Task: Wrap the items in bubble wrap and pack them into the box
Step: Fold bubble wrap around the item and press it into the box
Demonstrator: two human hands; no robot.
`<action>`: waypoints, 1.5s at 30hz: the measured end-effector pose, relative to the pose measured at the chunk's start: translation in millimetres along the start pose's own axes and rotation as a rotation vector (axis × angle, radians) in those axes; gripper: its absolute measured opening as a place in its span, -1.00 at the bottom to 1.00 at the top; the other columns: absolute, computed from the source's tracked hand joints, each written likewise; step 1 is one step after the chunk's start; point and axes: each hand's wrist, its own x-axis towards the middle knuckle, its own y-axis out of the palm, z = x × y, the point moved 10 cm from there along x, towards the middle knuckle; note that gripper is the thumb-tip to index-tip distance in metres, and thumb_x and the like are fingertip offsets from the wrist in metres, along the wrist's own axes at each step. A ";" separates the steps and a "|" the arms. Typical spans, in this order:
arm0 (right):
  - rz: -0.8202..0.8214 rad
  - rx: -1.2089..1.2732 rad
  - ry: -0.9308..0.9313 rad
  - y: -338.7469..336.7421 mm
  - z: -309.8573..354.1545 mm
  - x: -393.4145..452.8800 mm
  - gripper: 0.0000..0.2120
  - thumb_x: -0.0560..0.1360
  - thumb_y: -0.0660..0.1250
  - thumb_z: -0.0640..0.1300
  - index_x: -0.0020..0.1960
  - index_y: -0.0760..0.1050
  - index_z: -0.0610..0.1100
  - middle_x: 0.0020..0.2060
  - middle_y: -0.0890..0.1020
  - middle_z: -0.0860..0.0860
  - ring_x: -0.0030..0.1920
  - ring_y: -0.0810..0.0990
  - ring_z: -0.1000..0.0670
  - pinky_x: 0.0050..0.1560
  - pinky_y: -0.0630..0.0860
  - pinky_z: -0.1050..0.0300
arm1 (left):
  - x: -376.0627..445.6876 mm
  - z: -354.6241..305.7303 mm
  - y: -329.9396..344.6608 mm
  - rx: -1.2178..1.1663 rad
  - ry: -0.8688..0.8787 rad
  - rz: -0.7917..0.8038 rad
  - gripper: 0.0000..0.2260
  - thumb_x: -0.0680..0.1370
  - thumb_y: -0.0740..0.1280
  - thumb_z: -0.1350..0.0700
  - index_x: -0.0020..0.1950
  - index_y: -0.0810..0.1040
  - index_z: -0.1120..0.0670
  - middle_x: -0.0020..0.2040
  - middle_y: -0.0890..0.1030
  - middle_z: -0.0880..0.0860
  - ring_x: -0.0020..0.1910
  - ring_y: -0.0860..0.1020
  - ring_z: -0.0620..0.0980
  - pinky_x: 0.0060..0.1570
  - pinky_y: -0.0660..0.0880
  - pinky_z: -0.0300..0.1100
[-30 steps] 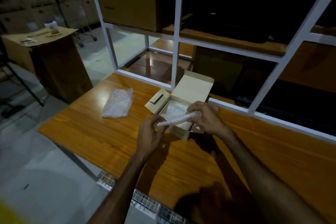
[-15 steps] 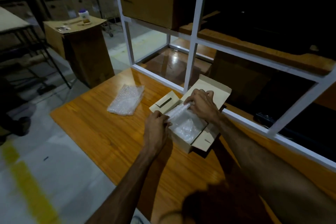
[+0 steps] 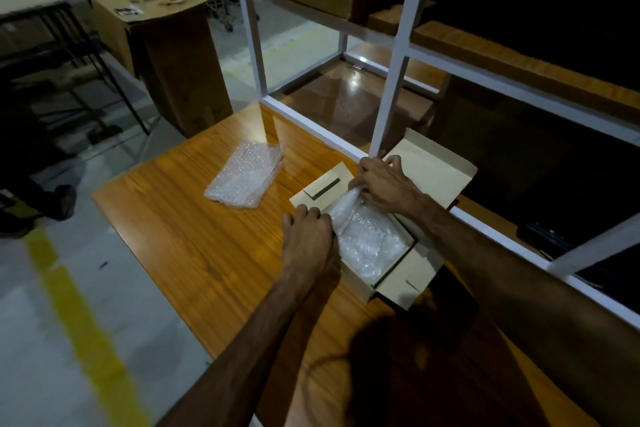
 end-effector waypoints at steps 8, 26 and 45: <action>0.199 -0.159 -0.075 22.0 1.0 0.2 -0.60 0.60 0.35 0.11 0.41 0.50 0.11 0.33 0.40 -0.07 0.36 0.36 -0.11 0.30 0.26 -0.15 | 7.9 -5.1 7.2 0.057 0.024 0.094 -0.75 0.62 0.33 -0.05 0.19 0.58 0.08 0.17 0.60 0.11 0.22 0.42 0.11 0.25 0.30 0.10; 0.277 -0.074 -0.082 27.5 0.0 1.8 -0.62 0.62 0.30 0.14 0.43 0.51 0.15 0.29 0.42 -0.06 0.33 0.36 -0.10 0.31 0.23 -0.14 | 7.7 -8.6 15.3 0.145 0.042 0.149 -0.69 0.62 0.27 -0.16 0.15 0.55 0.07 0.18 0.53 0.14 0.21 0.39 0.14 0.23 0.29 0.15; 0.131 0.164 -0.136 21.2 12.8 -12.3 -0.56 0.56 0.40 -0.23 0.30 0.49 0.19 0.27 0.56 -0.02 0.32 0.46 -0.12 0.43 0.24 -0.18 | 3.2 -40.2 24.0 -0.046 -0.005 0.068 -0.45 0.67 0.16 -0.13 0.54 0.33 0.21 0.40 0.49 0.26 0.33 0.49 0.23 0.38 0.36 0.15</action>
